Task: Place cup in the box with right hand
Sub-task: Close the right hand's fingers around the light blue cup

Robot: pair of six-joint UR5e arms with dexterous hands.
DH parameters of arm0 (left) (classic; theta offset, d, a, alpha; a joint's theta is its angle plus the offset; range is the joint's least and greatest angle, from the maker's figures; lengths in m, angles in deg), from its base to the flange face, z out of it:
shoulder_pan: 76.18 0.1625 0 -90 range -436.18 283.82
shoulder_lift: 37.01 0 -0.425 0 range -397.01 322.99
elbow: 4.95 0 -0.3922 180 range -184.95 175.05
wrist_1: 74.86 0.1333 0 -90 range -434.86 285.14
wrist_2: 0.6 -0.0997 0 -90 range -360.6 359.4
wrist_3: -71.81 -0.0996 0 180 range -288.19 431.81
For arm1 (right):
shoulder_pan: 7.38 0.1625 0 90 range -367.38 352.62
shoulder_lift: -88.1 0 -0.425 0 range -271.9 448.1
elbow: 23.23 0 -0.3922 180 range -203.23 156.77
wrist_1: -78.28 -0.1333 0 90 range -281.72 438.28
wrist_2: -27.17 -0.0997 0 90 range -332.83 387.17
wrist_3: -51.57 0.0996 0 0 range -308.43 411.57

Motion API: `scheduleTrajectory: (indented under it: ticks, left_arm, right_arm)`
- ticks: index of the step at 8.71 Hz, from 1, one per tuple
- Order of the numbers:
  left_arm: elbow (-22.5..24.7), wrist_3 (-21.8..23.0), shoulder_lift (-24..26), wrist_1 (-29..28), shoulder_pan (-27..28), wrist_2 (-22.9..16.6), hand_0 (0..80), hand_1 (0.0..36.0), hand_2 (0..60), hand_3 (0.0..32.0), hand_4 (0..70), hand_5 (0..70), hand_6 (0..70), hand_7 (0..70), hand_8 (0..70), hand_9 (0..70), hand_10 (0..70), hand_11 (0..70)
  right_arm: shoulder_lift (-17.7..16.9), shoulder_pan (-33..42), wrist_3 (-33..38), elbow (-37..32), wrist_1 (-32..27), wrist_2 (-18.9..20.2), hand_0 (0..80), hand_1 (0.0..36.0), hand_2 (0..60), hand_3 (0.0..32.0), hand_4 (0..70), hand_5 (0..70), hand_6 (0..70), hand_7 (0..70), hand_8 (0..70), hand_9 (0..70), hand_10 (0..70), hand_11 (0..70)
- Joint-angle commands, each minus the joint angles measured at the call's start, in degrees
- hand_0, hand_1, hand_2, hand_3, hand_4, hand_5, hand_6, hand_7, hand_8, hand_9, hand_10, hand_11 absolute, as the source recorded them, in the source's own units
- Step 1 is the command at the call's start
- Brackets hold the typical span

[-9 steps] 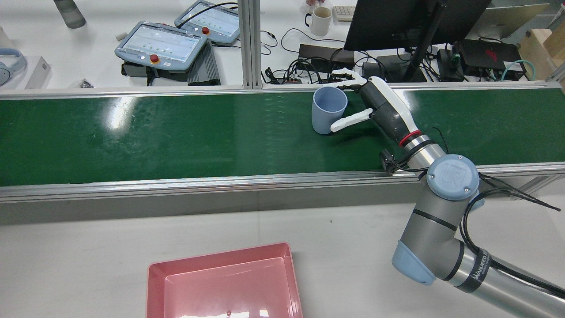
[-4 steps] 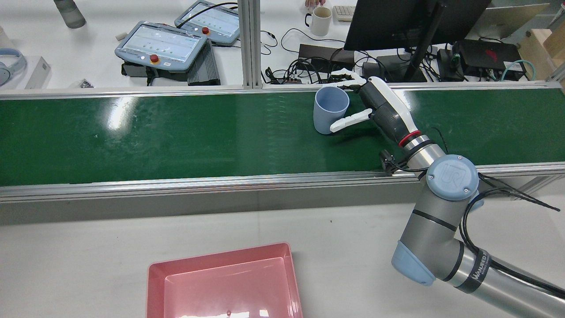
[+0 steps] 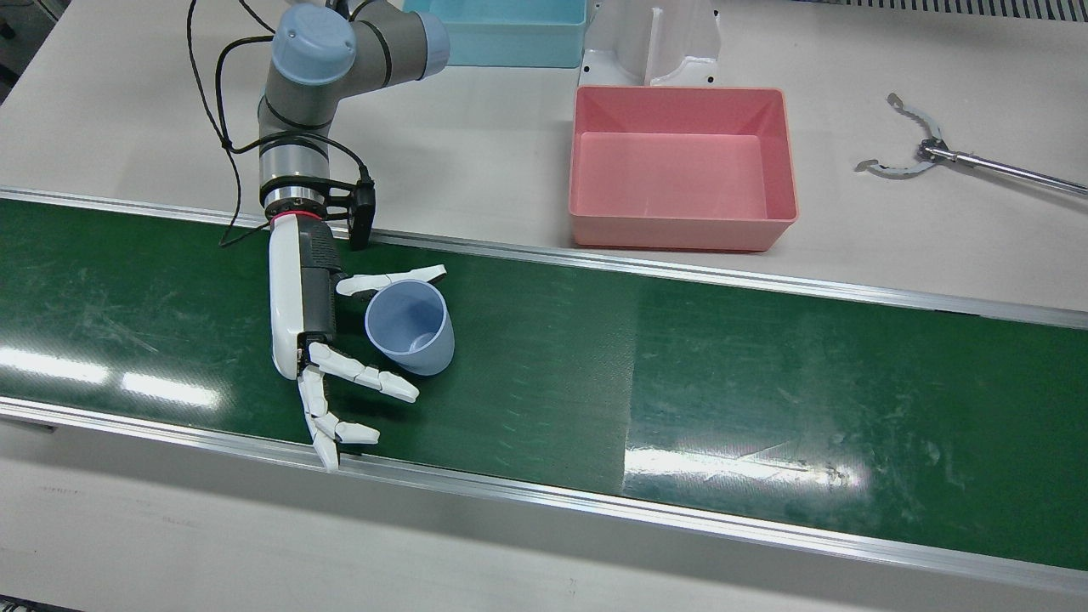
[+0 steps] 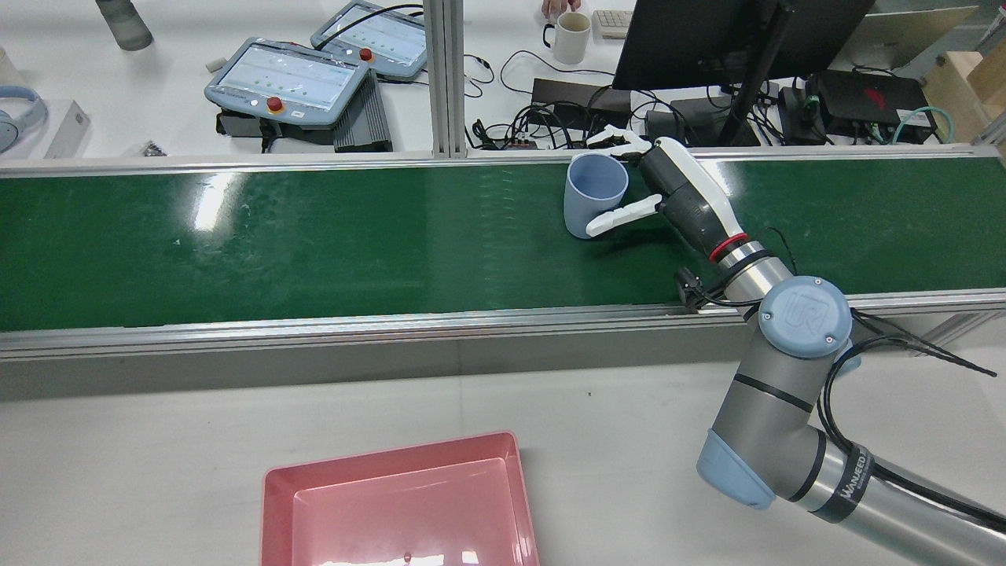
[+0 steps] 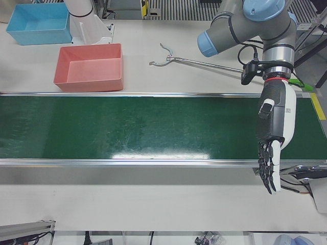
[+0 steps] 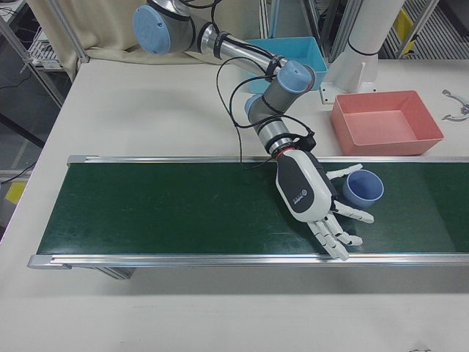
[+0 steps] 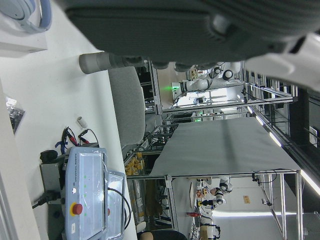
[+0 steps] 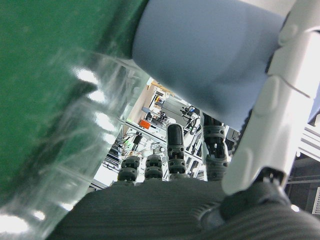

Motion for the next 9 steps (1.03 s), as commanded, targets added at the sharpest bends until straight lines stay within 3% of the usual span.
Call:
scheduleTrajectory:
  ticks: [1, 4, 6, 7, 8, 9]
  left_arm:
    - [0.0, 0.1, 0.0, 0.0, 0.0, 0.0, 0.0, 0.0, 0.0, 0.0, 0.0, 0.0, 0.0, 0.0, 0.0, 0.0, 0.0, 0.0]
    - [0.0, 0.0, 0.0, 0.0, 0.0, 0.0, 0.0, 0.0, 0.0, 0.0, 0.0, 0.0, 0.0, 0.0, 0.0, 0.0, 0.0, 0.0]
    - [0.0, 0.0, 0.0, 0.0, 0.0, 0.0, 0.0, 0.0, 0.0, 0.0, 0.0, 0.0, 0.0, 0.0, 0.0, 0.0, 0.0, 0.0]
    - [0.0, 0.0, 0.0, 0.0, 0.0, 0.0, 0.0, 0.0, 0.0, 0.0, 0.0, 0.0, 0.0, 0.0, 0.0, 0.0, 0.0, 0.0]
    - [0.0, 0.0, 0.0, 0.0, 0.0, 0.0, 0.0, 0.0, 0.0, 0.0, 0.0, 0.0, 0.0, 0.0, 0.0, 0.0, 0.0, 0.0]
    - [0.0, 0.0, 0.0, 0.0, 0.0, 0.0, 0.0, 0.0, 0.0, 0.0, 0.0, 0.0, 0.0, 0.0, 0.0, 0.0, 0.0, 0.0]
  right_arm:
    - [0.1, 0.0, 0.0, 0.0, 0.0, 0.0, 52.9, 12.2, 0.0, 0.0, 32.6, 5.3, 9.6, 38.1, 3.8, 10.9, 6.4, 10.9]
    - [0.2, 0.0, 0.0, 0.3, 0.1, 0.0, 53.0, 12.6, 0.1, 0.0, 32.5, 5.4, 9.9, 39.5, 4.0, 11.4, 6.4, 10.9]
    - [0.2, 0.0, 0.0, 0.5, 0.1, 0.0, 54.5, 16.6, 9.1, 0.0, 33.6, 6.0, 9.8, 37.7, 4.1, 11.2, 6.0, 10.6]
    - [0.3, 0.0, 0.0, 0.6, 0.1, 0.0, 56.2, 21.2, 21.2, 0.0, 34.7, 6.9, 10.0, 37.8, 4.4, 11.5, 6.2, 11.1]
    - [0.7, 0.0, 0.0, 0.6, 0.1, 0.0, 60.4, 32.2, 50.5, 0.0, 36.8, 8.9, 10.9, 40.0, 4.7, 11.9, 6.5, 12.2]
    - [0.9, 0.0, 0.0, 0.6, 0.1, 0.0, 59.2, 36.0, 60.0, 0.0, 37.2, 10.1, 11.7, 43.0, 4.5, 12.0, 6.2, 12.1]
